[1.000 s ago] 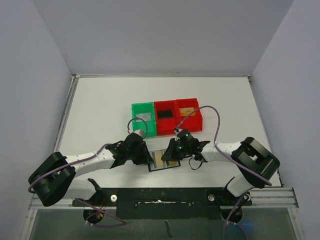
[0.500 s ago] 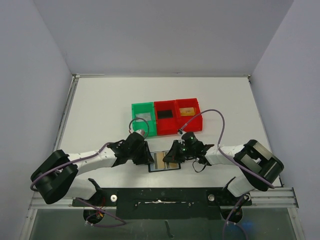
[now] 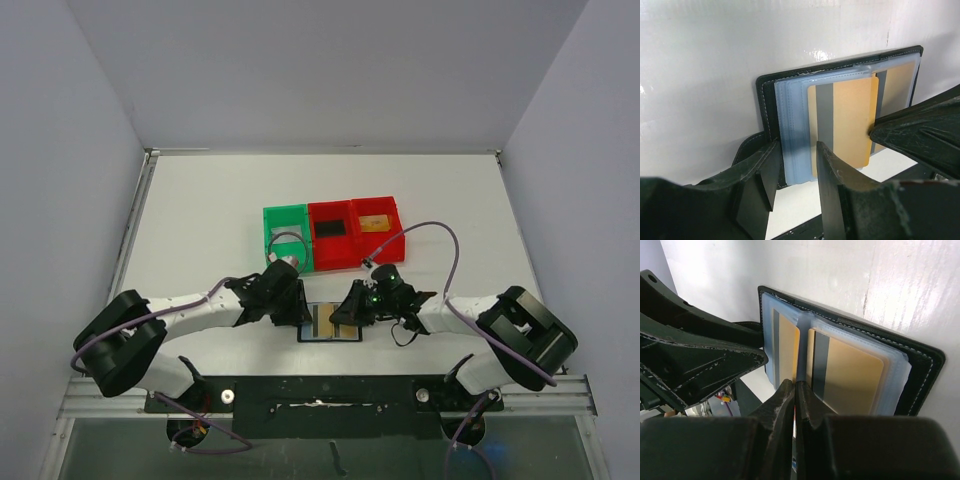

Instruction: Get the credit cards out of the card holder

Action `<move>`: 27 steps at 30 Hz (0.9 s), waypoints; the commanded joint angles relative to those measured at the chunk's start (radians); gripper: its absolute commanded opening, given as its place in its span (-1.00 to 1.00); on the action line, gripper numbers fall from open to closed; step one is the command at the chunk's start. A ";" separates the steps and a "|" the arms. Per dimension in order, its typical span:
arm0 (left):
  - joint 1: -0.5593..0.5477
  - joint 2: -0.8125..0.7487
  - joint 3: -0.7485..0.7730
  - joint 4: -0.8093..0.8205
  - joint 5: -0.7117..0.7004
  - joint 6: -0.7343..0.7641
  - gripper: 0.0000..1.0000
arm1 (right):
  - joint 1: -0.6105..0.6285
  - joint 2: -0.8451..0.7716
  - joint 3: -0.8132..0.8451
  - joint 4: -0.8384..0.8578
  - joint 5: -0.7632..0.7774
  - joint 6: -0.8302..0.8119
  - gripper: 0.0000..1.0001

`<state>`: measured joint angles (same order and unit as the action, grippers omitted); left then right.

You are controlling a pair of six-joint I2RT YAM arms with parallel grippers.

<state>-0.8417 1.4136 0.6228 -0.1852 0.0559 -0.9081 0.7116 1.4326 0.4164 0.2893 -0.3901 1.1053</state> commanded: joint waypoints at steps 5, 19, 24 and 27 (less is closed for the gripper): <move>-0.043 0.119 0.015 -0.114 -0.152 0.025 -0.32 | -0.037 -0.058 0.009 -0.023 -0.039 -0.048 -0.98; -0.047 0.099 0.019 -0.142 -0.188 0.033 -0.35 | -0.094 -0.124 -0.056 -0.063 -0.041 -0.066 -0.95; -0.046 0.015 0.028 -0.160 -0.197 0.017 -0.29 | -0.114 -0.152 -0.066 -0.082 -0.032 -0.076 -0.95; -0.047 -0.048 0.031 -0.165 -0.187 0.010 -0.22 | -0.114 -0.146 -0.060 -0.084 -0.030 -0.075 -0.94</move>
<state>-0.8944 1.4315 0.6754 -0.2565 -0.0528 -0.9077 0.6029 1.3102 0.3534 0.2005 -0.4122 1.0489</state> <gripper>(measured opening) 0.369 0.029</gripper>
